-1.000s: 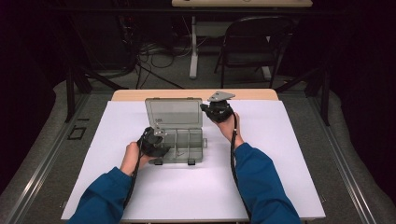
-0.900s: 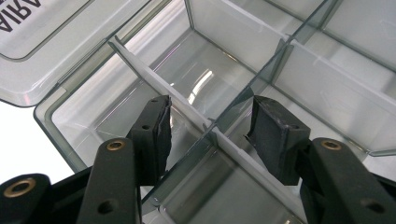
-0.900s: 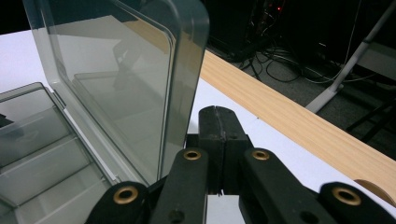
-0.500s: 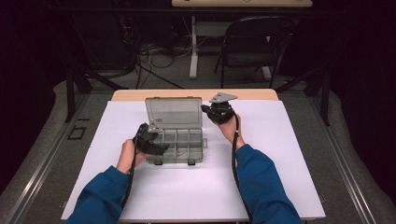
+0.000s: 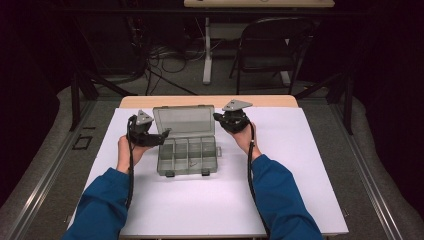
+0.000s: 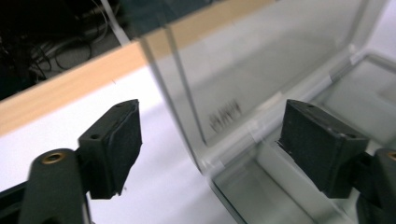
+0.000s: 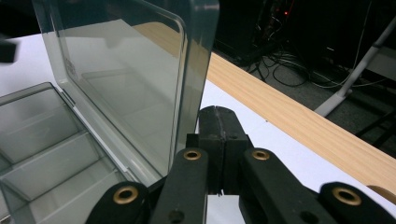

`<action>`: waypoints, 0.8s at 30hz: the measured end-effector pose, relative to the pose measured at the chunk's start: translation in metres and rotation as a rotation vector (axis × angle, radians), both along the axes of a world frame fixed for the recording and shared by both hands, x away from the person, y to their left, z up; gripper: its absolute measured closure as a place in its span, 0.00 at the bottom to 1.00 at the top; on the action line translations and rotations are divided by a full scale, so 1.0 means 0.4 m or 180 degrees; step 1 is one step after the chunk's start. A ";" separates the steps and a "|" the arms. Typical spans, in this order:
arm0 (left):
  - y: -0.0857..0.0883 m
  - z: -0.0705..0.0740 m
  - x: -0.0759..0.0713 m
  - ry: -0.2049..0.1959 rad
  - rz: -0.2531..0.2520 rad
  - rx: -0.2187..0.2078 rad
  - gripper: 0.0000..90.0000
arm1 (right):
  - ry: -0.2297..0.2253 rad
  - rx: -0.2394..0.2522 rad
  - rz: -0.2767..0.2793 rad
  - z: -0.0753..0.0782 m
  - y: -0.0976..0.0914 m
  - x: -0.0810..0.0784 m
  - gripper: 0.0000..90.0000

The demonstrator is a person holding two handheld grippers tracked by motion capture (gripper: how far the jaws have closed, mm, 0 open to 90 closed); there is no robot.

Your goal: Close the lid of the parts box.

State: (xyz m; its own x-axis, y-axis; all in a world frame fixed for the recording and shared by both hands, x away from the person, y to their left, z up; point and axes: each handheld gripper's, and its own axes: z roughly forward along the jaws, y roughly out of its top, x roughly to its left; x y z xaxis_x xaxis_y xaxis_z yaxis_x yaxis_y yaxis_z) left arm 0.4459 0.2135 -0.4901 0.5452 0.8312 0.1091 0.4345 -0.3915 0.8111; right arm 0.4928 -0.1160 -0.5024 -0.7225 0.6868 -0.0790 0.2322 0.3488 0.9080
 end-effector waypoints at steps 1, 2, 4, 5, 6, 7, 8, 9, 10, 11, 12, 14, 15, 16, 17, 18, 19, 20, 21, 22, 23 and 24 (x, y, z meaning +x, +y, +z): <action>0.005 0.005 0.009 -0.0007 0.0011 -0.0033 0.27 | 0.0003 -0.0013 0.0006 0.001 0.001 -0.001 1.00; 0.010 0.010 0.015 -0.0015 -0.0003 -0.0088 0.28 | -0.0009 -0.0015 0.0014 0.002 0.002 -0.001 1.00; 0.013 0.023 0.020 -0.0105 0.0027 -0.0120 0.36 | 0.0000 -0.0017 0.0014 0.003 0.004 -0.002 1.00; 0.015 0.030 0.020 -0.0166 -0.0009 -0.0167 0.41 | -0.0005 -0.0018 0.0014 0.003 0.005 -0.003 1.00; 0.014 0.037 0.019 -0.0224 0.0001 -0.0169 0.47 | -0.0007 -0.0024 0.0014 0.003 0.005 -0.003 1.00; 0.015 0.045 0.019 -0.0242 -0.0051 -0.0169 0.51 | -0.0006 -0.0038 0.0015 0.004 0.004 -0.003 1.00; 0.014 0.051 0.017 -0.0259 -0.0093 -0.0165 0.58 | -0.0002 -0.0037 0.0018 0.004 0.004 -0.004 1.00; 0.012 0.055 0.017 -0.0283 -0.0107 -0.0140 0.64 | -0.0003 -0.0043 0.0008 0.005 0.004 -0.004 1.00; 0.009 0.058 0.017 -0.0299 -0.0128 -0.0088 0.66 | 0.0004 -0.0050 -0.0003 0.007 0.003 -0.005 0.99; 0.008 0.059 0.016 -0.0304 -0.0138 -0.0065 0.67 | -0.0004 -0.0073 -0.0011 0.009 0.001 -0.005 0.97; 0.009 0.059 0.016 -0.0295 -0.0153 -0.0059 0.68 | 0.0000 -0.0086 -0.0020 0.010 -0.002 -0.004 0.95; 0.013 0.060 0.016 -0.0295 -0.0168 -0.0061 0.71 | 0.0012 -0.0077 -0.0017 0.019 -0.015 -0.005 0.91; 0.015 0.060 0.016 -0.0289 -0.0174 -0.0066 0.72 | 0.0016 -0.0073 -0.0007 0.026 -0.023 -0.007 0.85; 0.016 0.060 0.017 -0.0295 -0.0178 -0.0059 0.72 | 0.0024 -0.0075 -0.0002 0.033 -0.029 -0.009 0.83; 0.015 0.059 0.018 -0.0293 -0.0179 -0.0059 0.72 | 0.0018 -0.0055 0.0028 0.046 -0.040 -0.012 0.80; 0.014 0.059 0.018 -0.0298 -0.0182 -0.0063 0.72 | 0.0037 -0.0038 0.0067 0.057 -0.044 -0.014 0.75; 0.015 0.059 0.018 -0.0302 -0.0184 -0.0056 0.72 | 0.0042 -0.0053 0.0073 0.067 -0.046 -0.015 0.70; 0.014 0.059 0.019 -0.0296 -0.0187 -0.0055 0.72 | 0.0070 -0.0042 0.0101 0.075 -0.044 -0.016 0.68; 0.015 0.059 0.019 -0.0296 -0.0196 -0.0053 0.72 | 0.0052 -0.0071 0.0128 0.088 -0.038 -0.017 0.65; 0.015 0.059 0.020 -0.0292 -0.0205 -0.0049 0.72 | 0.0048 -0.0082 0.0132 0.097 -0.030 -0.018 0.60; 0.016 0.059 0.021 -0.0285 -0.0211 -0.0028 0.72 | 0.0076 -0.0081 0.0159 0.106 -0.021 -0.016 0.60; 0.017 0.060 0.021 -0.0285 -0.0223 -0.0029 0.72 | 0.0073 -0.0100 0.0163 0.113 -0.011 -0.014 0.61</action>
State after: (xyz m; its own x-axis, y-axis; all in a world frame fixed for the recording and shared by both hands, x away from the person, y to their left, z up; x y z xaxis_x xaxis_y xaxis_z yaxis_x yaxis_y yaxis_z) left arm 0.4545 0.2201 -0.4662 0.5903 0.7926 0.1525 0.3321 -0.4107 0.8492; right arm 0.4871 -0.1203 -0.4571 -0.7586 0.6462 -0.0830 0.2339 0.3889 0.8911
